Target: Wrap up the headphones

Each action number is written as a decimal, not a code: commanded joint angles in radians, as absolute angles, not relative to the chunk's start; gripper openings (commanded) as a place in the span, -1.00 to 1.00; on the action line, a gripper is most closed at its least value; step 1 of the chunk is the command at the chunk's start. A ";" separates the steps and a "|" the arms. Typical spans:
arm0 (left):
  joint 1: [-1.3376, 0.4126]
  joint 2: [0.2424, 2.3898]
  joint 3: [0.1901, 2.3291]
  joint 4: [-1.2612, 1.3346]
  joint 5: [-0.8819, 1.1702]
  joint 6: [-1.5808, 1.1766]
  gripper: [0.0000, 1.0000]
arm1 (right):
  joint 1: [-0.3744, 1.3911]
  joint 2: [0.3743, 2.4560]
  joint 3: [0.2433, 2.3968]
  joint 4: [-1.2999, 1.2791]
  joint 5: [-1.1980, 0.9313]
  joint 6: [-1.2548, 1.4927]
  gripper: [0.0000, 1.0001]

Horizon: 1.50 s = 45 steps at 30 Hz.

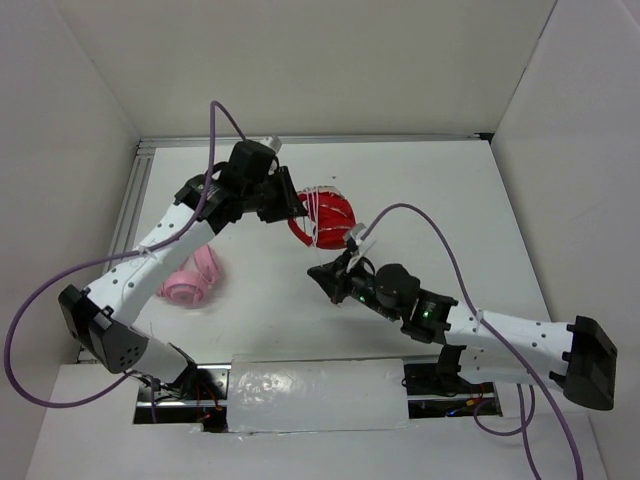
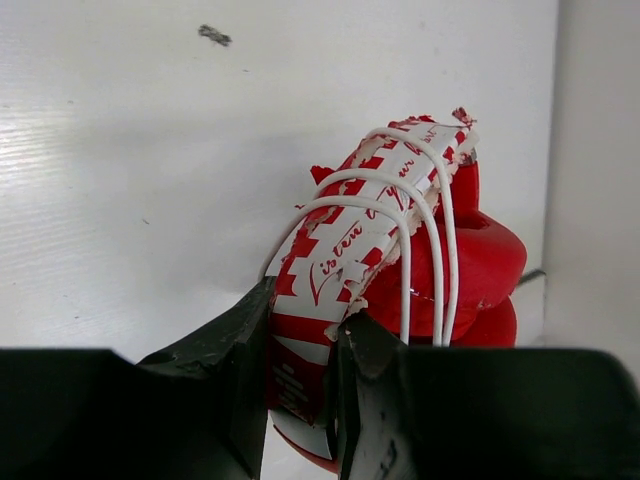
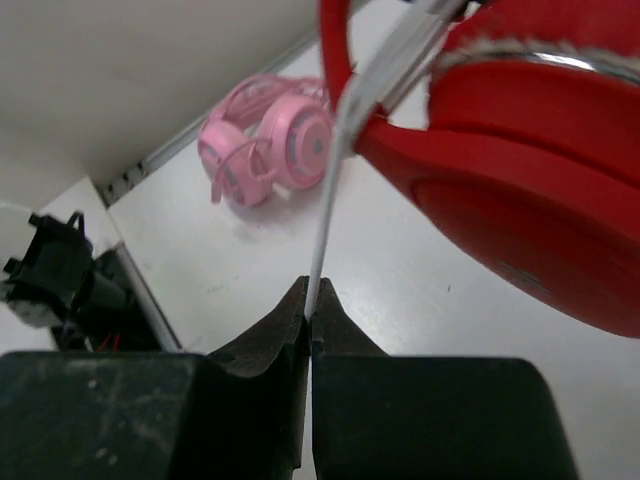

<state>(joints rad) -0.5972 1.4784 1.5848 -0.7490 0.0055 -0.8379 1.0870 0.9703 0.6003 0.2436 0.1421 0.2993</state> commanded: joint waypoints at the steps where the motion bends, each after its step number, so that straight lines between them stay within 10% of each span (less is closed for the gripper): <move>1: -0.574 1.373 1.634 -0.540 0.072 -0.848 -1.00 | 1.161 0.936 0.483 0.550 0.375 0.256 -0.90; 25: -0.581 1.275 1.693 -0.485 0.483 -0.741 -1.00 | 1.224 1.045 0.354 0.850 0.489 0.488 -0.69; 36: -0.595 1.309 1.690 -0.495 0.857 -0.621 -1.00 | 1.094 1.019 0.307 0.874 0.298 0.480 -0.97; 45: -0.706 1.305 1.565 -0.520 0.770 -0.364 -1.00 | 0.799 1.027 0.685 -0.042 0.048 0.307 -0.95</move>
